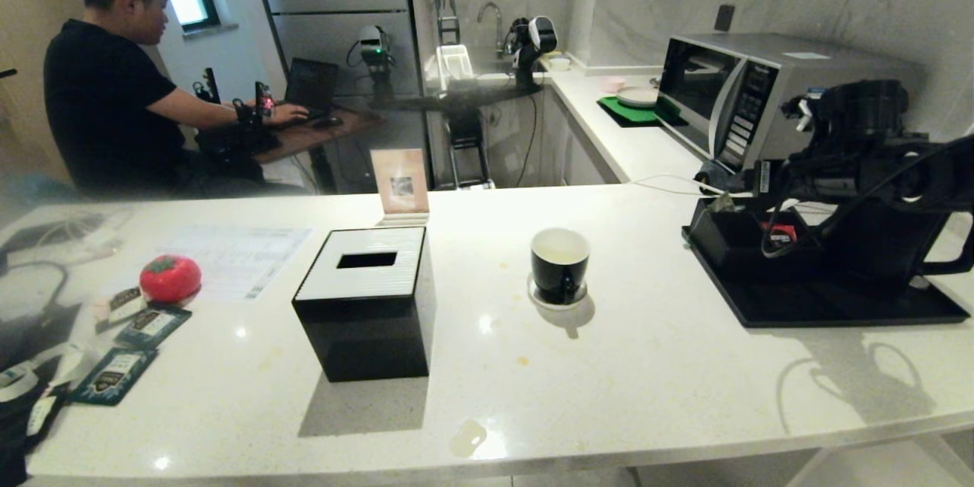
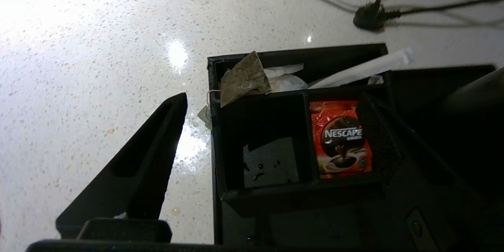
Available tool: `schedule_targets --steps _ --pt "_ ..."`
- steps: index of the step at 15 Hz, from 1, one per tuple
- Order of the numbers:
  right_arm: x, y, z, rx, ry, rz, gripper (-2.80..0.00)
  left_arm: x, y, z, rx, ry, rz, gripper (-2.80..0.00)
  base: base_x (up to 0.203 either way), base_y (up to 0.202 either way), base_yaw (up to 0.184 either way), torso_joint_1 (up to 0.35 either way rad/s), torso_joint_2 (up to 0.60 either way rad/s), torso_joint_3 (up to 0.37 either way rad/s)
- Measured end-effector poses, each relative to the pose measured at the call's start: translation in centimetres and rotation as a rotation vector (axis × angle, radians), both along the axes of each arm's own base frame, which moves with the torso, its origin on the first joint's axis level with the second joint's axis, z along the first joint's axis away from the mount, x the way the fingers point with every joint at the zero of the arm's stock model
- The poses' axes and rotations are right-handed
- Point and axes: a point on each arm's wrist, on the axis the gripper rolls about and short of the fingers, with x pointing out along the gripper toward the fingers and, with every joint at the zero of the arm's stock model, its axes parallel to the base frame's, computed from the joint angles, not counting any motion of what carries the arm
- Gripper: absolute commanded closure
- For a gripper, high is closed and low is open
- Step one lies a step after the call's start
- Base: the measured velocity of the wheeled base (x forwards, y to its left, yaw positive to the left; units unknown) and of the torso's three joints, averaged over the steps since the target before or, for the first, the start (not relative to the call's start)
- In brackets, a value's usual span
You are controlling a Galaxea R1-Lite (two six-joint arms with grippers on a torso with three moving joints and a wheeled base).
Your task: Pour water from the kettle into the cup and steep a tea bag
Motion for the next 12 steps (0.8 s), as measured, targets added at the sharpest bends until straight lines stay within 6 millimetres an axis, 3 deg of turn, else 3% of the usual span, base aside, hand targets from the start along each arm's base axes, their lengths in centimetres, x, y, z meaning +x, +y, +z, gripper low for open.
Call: schedule_targets --steps 12 --pt "4.9 -0.3 -2.3 0.065 0.050 -0.082 -2.80 0.0 0.0 0.0 0.000 0.000 0.000 0.00 0.000 0.000 0.000 0.000 0.00 0.000"
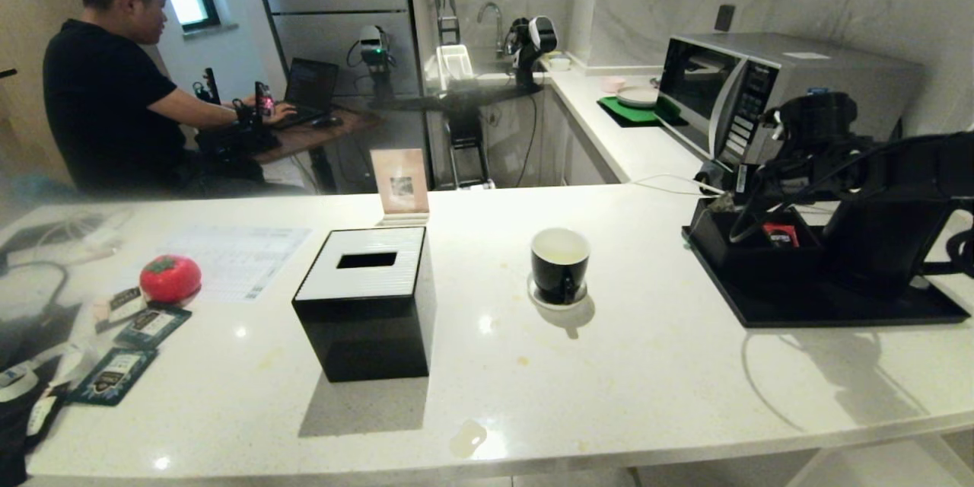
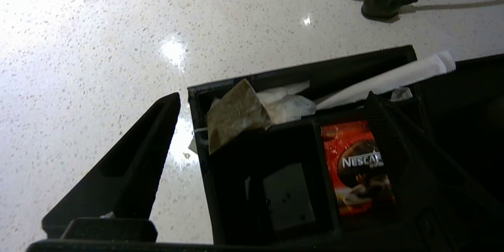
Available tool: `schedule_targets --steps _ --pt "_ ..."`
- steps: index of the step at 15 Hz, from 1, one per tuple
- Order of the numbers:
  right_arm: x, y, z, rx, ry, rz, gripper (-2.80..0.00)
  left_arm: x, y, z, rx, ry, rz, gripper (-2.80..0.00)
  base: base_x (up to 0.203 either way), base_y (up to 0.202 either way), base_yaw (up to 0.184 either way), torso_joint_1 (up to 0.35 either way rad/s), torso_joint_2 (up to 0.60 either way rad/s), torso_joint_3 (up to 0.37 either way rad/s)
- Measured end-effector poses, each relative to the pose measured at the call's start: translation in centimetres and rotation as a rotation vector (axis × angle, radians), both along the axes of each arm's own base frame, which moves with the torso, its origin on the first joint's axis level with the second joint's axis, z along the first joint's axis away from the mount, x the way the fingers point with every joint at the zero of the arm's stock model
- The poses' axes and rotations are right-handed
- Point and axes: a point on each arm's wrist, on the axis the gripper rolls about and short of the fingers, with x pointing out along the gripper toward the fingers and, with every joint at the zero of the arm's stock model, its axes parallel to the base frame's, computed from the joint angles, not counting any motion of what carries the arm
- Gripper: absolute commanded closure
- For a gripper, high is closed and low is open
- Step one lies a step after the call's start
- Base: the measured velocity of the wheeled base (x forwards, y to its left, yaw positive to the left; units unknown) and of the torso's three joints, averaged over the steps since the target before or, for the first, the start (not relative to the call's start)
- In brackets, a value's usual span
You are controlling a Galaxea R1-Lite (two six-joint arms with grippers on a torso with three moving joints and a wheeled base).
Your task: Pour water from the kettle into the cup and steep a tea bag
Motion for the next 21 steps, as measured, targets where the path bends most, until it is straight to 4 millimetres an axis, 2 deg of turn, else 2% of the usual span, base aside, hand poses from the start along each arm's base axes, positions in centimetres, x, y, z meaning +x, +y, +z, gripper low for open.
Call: schedule_targets --steps 10,21 --pt "2.9 -0.1 -2.0 -0.032 -0.024 0.002 -2.80 0.0 0.0 0.0 0.000 0.000 0.001 0.00 0.000 0.000 0.000 0.000 0.00 0.000" --pt "4.2 -0.7 -4.3 -0.042 -0.036 -0.013 -2.80 0.0 0.0 0.0 0.000 0.000 0.000 0.00 0.000 0.000 0.000 0.000 0.00 0.000"
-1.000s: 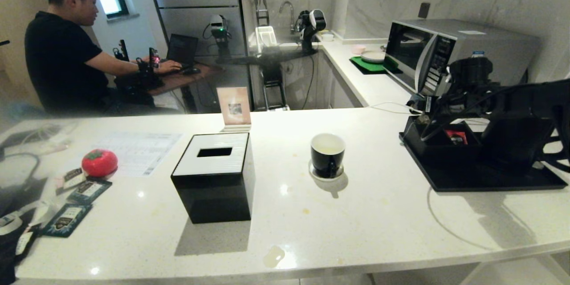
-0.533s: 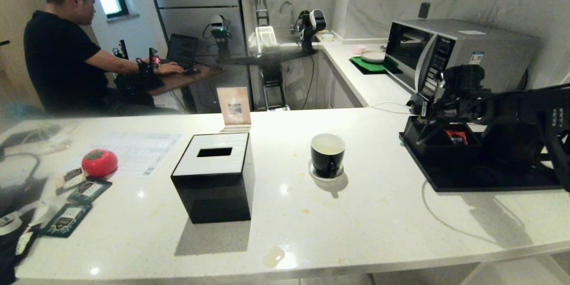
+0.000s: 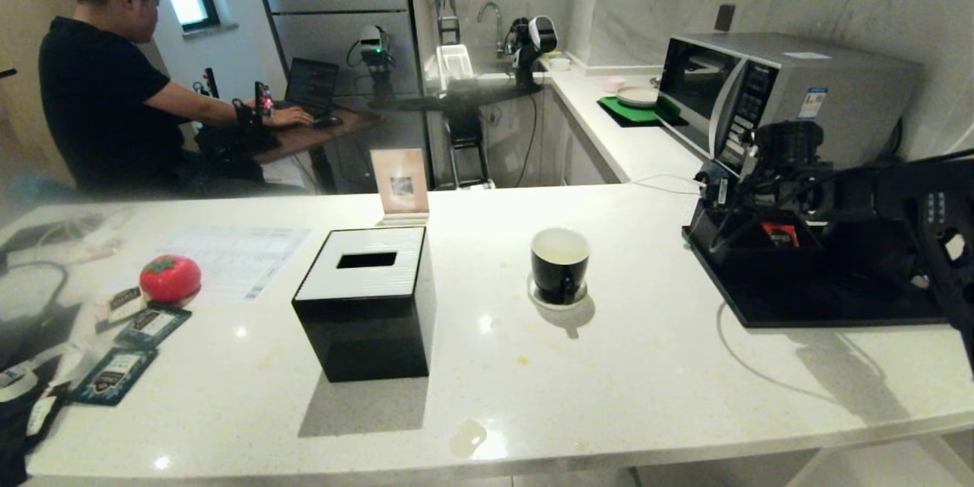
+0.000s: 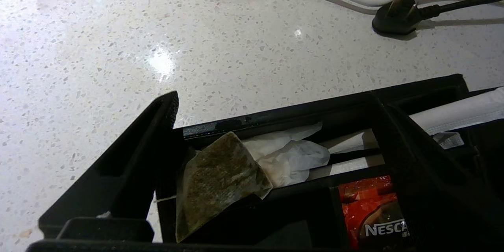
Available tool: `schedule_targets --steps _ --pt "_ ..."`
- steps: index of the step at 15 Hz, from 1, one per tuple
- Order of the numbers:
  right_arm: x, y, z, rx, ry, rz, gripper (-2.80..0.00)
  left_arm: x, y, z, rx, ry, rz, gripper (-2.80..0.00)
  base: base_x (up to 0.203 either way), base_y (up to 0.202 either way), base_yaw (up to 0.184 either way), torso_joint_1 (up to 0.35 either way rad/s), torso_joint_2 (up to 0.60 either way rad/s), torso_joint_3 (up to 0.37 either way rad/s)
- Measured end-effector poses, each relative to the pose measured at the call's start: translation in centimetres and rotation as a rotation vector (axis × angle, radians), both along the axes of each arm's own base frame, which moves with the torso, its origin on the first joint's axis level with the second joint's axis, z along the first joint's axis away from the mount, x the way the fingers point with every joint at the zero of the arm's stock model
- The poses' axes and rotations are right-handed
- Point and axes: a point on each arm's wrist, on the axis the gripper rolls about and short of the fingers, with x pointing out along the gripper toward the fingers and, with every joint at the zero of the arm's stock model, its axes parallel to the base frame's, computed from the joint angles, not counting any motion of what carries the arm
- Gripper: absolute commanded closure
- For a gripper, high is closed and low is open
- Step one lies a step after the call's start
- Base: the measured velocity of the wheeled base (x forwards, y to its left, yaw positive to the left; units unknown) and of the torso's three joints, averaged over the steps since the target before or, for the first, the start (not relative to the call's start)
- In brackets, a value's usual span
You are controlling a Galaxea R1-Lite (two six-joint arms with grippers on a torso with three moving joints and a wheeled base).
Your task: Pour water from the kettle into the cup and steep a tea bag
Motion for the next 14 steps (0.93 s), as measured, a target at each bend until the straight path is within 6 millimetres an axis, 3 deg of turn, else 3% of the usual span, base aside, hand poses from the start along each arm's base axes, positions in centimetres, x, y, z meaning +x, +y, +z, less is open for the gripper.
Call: schedule_targets --steps 14 --pt "0.54 -0.30 -1.07 -0.005 -0.013 -0.018 -2.80 0.00 0.00 0.00 0.000 0.000 0.000 0.00 0.000 0.000 0.000 0.000 0.00 0.000"
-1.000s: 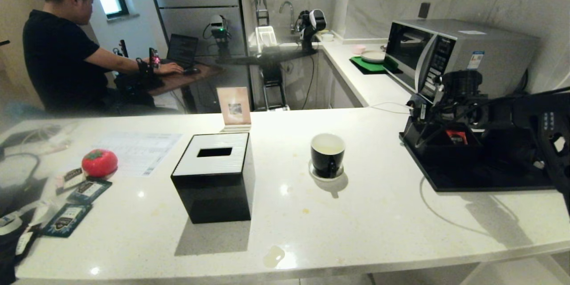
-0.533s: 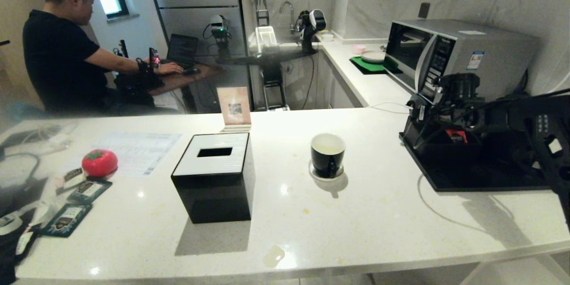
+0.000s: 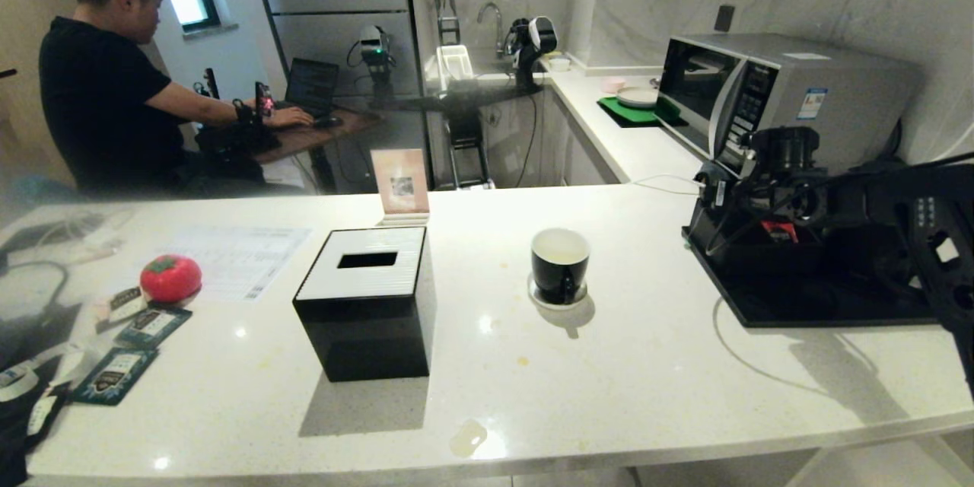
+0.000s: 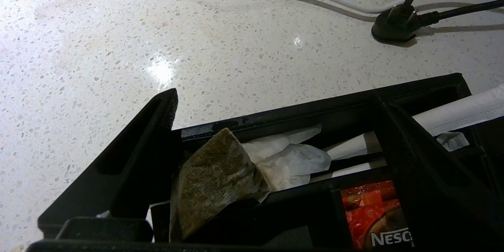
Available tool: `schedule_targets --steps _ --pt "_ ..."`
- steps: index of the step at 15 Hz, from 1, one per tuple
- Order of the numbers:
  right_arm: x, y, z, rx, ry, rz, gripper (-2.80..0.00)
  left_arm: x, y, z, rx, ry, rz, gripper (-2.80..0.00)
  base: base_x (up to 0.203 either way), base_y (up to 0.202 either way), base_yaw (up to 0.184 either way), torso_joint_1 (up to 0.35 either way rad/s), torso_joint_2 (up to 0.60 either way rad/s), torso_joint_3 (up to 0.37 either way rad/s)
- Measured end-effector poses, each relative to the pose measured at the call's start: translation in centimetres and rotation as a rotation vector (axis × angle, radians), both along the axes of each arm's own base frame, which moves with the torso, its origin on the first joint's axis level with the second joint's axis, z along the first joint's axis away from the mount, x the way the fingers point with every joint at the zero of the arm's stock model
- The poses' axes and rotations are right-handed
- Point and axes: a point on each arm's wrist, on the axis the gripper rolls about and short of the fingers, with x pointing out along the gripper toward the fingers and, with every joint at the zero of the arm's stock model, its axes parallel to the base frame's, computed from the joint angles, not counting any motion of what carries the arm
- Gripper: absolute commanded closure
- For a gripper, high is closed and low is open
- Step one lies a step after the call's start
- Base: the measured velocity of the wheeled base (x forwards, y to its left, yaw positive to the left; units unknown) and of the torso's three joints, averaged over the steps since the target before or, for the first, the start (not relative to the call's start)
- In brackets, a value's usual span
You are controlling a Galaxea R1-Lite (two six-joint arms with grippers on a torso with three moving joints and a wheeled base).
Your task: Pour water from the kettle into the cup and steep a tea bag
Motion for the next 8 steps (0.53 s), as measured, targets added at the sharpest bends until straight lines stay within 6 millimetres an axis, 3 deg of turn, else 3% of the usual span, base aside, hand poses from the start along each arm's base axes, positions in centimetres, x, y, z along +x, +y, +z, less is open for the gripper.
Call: schedule_targets --steps 8 --pt "-0.34 -0.05 0.48 -0.010 0.006 -0.017 -2.80 0.00 0.00 0.00 0.000 0.000 0.000 0.00 0.000 0.000 0.000 0.000 0.00 0.000"
